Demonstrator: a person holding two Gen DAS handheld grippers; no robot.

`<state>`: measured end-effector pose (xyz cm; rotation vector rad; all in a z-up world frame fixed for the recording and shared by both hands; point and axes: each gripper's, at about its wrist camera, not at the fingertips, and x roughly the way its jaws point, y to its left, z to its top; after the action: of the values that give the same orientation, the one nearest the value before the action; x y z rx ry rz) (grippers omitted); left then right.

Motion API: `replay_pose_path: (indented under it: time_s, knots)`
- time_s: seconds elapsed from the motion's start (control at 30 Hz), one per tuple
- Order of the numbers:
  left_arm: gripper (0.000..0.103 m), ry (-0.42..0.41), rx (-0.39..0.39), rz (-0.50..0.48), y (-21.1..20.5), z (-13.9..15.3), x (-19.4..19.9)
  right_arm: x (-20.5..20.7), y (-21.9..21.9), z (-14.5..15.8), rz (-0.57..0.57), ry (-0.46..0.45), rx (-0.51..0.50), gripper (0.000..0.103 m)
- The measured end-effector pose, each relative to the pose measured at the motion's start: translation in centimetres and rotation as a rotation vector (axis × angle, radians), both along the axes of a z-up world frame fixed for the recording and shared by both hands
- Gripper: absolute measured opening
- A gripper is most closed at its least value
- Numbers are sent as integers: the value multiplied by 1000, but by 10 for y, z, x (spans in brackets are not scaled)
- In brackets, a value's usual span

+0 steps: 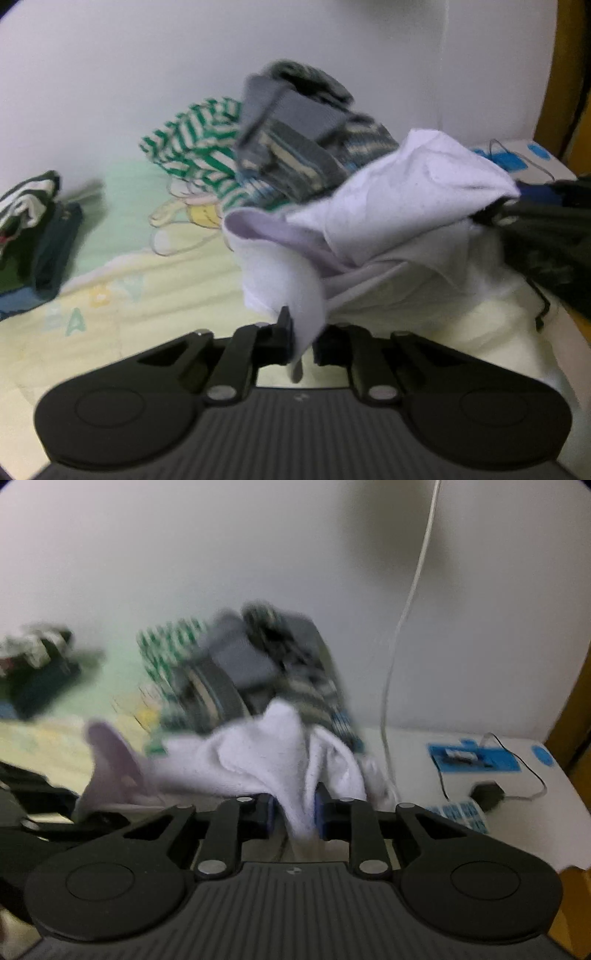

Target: Fold clothes

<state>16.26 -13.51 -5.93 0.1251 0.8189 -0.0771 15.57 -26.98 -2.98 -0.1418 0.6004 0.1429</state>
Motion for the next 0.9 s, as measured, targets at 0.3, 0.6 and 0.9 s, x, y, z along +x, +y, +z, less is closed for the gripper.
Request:
replay_pose_path:
  time_s: [0.3,0.6,0.9]
  knots:
    - [7,-79,-77,119,80,56,-53,-65,27,88,186,-179,194,13]
    - [9,-56,-72,218,181,70,-126,-123,46,90,237,-36,337,14]
    - [32,83,9,103,203,2,-189,-178,95,34,188,212,-2,42]
